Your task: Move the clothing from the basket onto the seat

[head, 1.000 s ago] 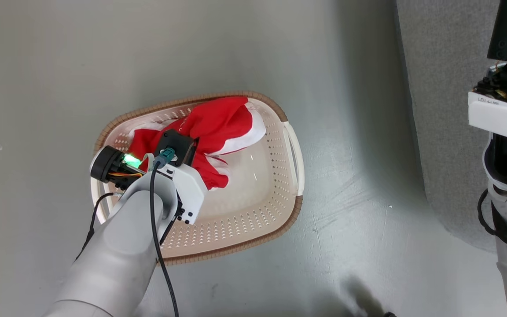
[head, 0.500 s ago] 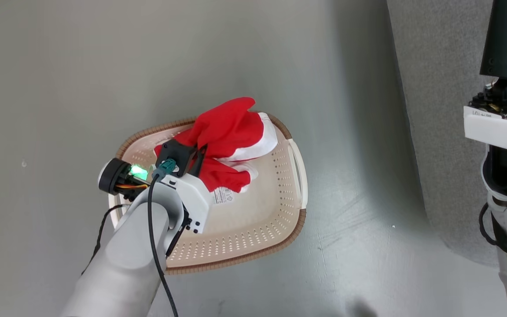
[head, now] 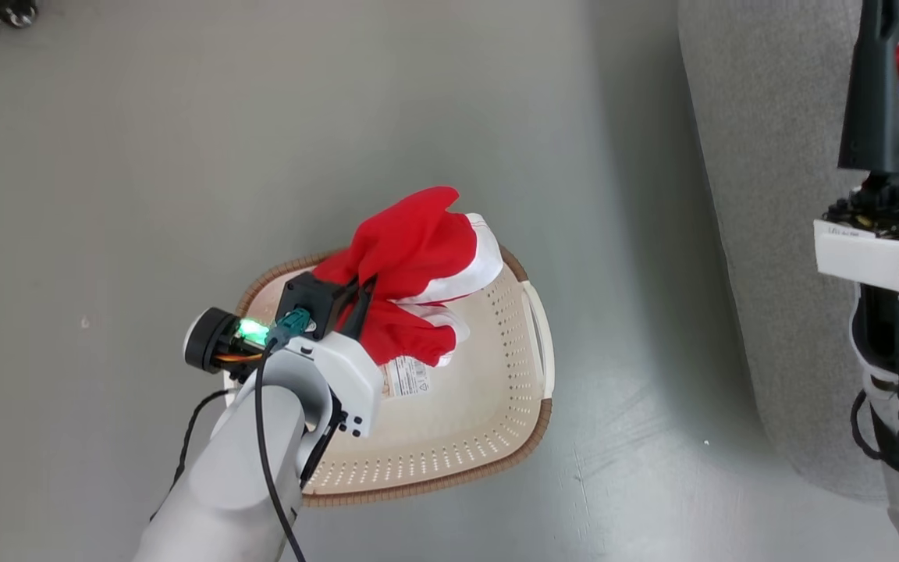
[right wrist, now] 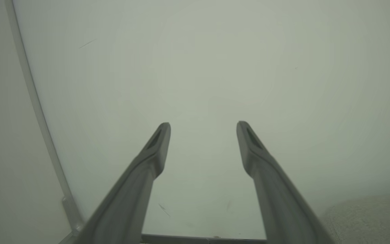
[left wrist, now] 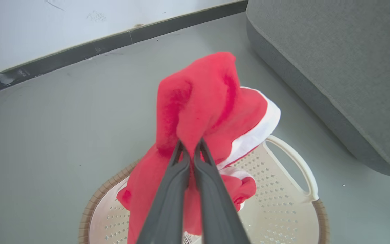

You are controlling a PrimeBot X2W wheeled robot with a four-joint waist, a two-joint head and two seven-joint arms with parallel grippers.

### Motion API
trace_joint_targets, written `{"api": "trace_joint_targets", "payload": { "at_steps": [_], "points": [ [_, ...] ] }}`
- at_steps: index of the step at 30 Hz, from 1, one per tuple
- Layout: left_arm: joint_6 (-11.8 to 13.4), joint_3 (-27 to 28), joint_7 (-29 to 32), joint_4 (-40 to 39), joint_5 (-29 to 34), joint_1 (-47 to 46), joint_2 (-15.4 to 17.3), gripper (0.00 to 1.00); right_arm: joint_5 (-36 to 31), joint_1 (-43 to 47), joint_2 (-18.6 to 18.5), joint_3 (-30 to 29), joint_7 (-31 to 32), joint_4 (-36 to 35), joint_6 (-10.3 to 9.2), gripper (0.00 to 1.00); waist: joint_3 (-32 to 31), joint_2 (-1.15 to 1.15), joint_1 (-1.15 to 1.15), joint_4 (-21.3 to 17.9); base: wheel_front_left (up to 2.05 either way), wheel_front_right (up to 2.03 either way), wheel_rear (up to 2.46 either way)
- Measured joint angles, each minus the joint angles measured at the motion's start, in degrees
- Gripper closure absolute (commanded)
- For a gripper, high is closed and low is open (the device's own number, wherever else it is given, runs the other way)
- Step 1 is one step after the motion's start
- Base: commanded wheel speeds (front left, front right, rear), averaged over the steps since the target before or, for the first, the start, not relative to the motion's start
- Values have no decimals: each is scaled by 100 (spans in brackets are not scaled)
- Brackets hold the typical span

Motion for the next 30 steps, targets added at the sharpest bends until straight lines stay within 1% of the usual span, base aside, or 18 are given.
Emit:
{"api": "trace_joint_targets", "payload": {
  "at_steps": [13,23,25,30],
  "points": [
    [-23,142,0,-495,-148,469,0,100,20,378,-51,-57,0,171,0,0,-530,0,0,129,0,0,0],
    [-75,337,0,-1111,-244,820,66,100,44,721,-57,-142,0,286,0,0,-968,0,0,234,0,0,0],
    [-116,363,0,-1226,-244,888,78,100,44,795,-57,-142,0,299,0,0,-1048,0,0,252,0,0,0],
    [-116,448,0,-1458,-248,1004,89,100,53,922,-67,-116,1,360,0,0,-1243,0,0,294,0,0,0]
  ]
}}
